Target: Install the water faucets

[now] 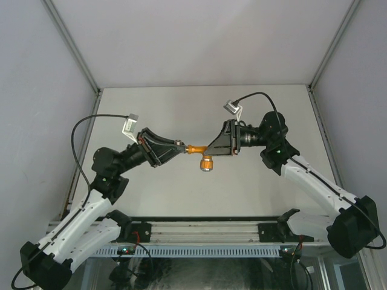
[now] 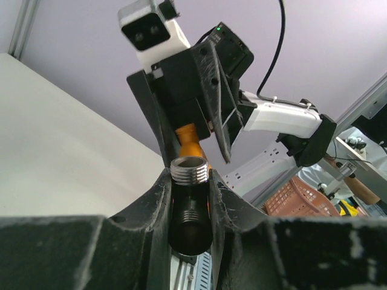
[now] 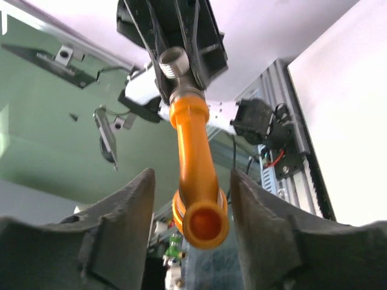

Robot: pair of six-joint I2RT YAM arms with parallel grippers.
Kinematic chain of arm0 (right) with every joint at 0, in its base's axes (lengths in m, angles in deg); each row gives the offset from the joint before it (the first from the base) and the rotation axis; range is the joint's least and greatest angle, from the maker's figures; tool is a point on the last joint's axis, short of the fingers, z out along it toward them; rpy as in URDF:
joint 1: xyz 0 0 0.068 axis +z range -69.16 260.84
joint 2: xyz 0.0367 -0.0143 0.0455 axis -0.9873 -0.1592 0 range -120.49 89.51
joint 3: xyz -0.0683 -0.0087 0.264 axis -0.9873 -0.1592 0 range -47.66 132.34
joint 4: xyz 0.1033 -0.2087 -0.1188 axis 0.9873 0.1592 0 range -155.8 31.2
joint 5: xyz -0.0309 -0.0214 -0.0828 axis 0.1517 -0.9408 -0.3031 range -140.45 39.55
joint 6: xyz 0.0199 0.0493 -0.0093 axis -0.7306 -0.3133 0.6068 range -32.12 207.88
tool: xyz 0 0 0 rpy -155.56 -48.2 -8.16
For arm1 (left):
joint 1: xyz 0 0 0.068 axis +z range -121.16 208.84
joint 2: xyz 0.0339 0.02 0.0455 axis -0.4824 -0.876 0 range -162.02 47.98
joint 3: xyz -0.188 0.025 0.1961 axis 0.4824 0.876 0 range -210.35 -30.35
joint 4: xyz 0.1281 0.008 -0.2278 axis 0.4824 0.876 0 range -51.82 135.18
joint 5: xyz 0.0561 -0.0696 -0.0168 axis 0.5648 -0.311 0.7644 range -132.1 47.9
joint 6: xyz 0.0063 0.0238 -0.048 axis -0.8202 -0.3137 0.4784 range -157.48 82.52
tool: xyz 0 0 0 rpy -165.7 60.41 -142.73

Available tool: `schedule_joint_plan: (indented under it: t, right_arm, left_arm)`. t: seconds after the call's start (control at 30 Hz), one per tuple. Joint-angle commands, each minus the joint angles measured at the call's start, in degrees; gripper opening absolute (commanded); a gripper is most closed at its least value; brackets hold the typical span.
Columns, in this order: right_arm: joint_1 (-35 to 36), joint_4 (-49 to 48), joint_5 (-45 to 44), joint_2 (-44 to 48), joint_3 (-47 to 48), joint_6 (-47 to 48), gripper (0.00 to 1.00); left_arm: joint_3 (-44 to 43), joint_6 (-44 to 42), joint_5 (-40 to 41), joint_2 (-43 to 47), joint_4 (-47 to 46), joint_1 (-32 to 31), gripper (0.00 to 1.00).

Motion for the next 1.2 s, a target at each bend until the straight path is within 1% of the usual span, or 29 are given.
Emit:
schedule_joint_plan:
  t: [0.0,0.17,0.23,0.37,0.43,0.47,0.5,0.57,0.6,0.7,0.77,0.83,0.87,0.93,0.97,1.0,1.07,1.13,1.17]
  right_arm:
    - [-0.7,4.1,-9.2,3.8,0.7,5.9,0.56]
    - [-0.9,8.6,-16.1,7.2,0.7,15.6,0.64]
    - [-1.0,11.1,-20.4,9.1,0.7,22.4,0.69]
    - [-1.0,16.0,-35.6,14.4,0.7,36.1,0.77]
    - [-1.1,15.7,-41.1,17.9,0.1,42.1,0.84]
    - [-1.1,13.9,-42.8,19.6,-0.5,45.0,0.87]
    - [-1.1,12.3,-43.6,21.2,-1.3,48.5,0.88]
    - [-1.1,8.7,-45.1,24.8,-3.6,54.9,0.97]
    - [-1.1,6.7,-46.0,26.3,-5.6,57.4,1.00]
    - [-1.1,2.5,-49.1,29.7,-9.2,63.7,1.00]
    - [-1.1,3.7,-46.8,30.9,-10.1,68.8,1.00]
    - [-1.0,8.1,-39.5,31.8,-10.4,82.4,1.00]
    - [0.0,11.1,-37.1,32.3,-10.7,88.0,1.00]
    - [4.7,17.4,-36.9,34.0,-12.1,103.6,1.00]
    - [8.7,19.4,-40.1,35.0,-13.4,111.4,1.00]
    - [11.8,19.2,-44.7,35.2,-14.9,116.9,1.00]
    - [17.0,15.5,-56.2,34.2,-17.1,123.6,1.00]
    - [20.9,15.4,-63.3,32.6,-17.5,130.6,1.00]
    - [22.1,14.3,-65.4,31.9,-17.9,133.0,1.00]
  left_arm:
    - [0.4,-0.6,1.4,1.2,0.4,-0.7,0.00]
    - [-0.3,-0.4,1.5,1.4,1.7,-0.7,0.00]
    - [-0.2,0.1,1.6,1.6,1.7,-0.7,0.00]
    - [0.0,1.3,1.7,1.8,1.7,-0.6,0.00]
    - [0.0,1.8,1.8,1.9,1.7,-0.7,0.00]
    - [0.1,2.2,2.0,2.0,1.8,-0.7,0.00]
    - [0.2,2.6,2.3,2.1,1.8,-0.7,0.00]
    - [0.2,3.7,3.1,2.2,2.0,-0.7,0.00]
    - [0.0,3.9,3.1,2.1,2.2,-0.7,0.00]
    - [-0.2,5.3,3.5,1.8,2.4,-0.6,0.00]
    - [-0.2,6.3,3.7,1.7,2.4,-0.7,0.00]
    - [-0.1,7.2,3.9,1.8,2.4,-0.7,0.00]
    - [-0.1,7.4,4.0,1.9,2.4,-0.7,0.00]
    - [-0.1,7.6,4.3,2.2,2.4,-0.7,0.00]
    - [-0.2,7.7,4.5,2.3,2.4,-0.6,0.00]
    - [-0.2,7.8,4.6,2.5,2.5,-0.7,0.00]
    - [-0.4,7.9,4.7,2.5,2.6,-0.7,0.00]
    - [-0.5,8.1,4.7,2.5,2.8,-0.7,0.00]
    - [-0.5,8.2,4.6,2.5,2.8,-0.7,0.00]
